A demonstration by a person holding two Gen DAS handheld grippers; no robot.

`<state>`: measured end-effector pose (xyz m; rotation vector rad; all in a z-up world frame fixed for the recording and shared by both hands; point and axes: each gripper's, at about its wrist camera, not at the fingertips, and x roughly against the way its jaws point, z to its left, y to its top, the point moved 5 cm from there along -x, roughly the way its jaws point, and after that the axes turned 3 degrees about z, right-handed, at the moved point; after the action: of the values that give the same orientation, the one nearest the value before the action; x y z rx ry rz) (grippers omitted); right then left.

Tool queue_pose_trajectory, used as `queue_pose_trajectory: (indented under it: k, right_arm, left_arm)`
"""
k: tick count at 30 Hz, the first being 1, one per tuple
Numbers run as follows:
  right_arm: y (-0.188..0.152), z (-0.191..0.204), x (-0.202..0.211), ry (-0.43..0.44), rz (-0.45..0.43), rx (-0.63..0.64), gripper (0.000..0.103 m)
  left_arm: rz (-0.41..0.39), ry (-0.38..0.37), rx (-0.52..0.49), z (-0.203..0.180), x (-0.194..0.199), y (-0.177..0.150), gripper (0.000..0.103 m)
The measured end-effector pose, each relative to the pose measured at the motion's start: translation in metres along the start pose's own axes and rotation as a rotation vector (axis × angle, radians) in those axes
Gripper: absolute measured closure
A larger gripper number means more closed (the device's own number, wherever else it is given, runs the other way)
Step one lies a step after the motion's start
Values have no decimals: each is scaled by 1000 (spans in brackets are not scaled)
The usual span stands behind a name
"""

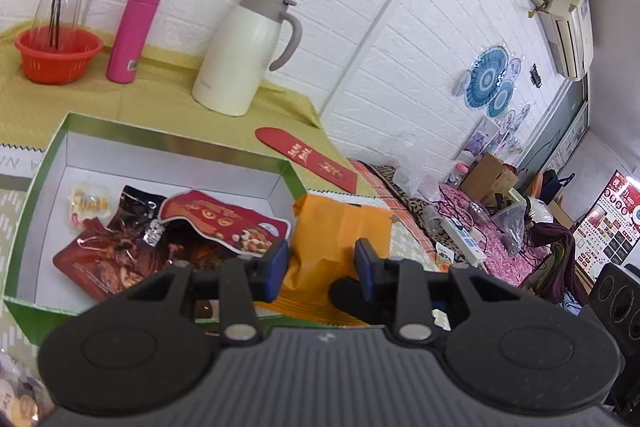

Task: Organize snacks
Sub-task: 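Carry the orange cake into the green box and open both grippers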

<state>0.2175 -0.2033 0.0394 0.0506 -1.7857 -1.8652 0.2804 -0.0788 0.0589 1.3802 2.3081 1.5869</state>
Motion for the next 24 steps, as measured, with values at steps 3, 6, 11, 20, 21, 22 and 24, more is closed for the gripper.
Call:
queue_pose_trajectory:
  k: [3,6,11,20,21,22,24]
  right_arm:
    - [-3,-5,-12,-10,23,-9,48]
    - [-8,-11,-25,-20,54,-6,48]
    - [-14,-17,-40,-17,82,-13,48]
    - [-14,-20,-50,-19,91,-2,48]
    - [-14,-20,-50,-24,87,5,48]
    - [-13,-19,-48,-36,78,18,44]
    - [-12,-18,-44,-58,56,48,28]
  left_arm:
    - [16,3,14,10,-15,0,70]
    - [41,17,20,18,-29,-1,71]
    - [54,42,10,26,-40,-3,75]
    - [61,71,7,33,-43,-1,75]
    - [55,78,0,33,-42,0,71]
    - [46,90,-6,31,-40,0,58]
    - [12,120,-13,30,-34,1,44]
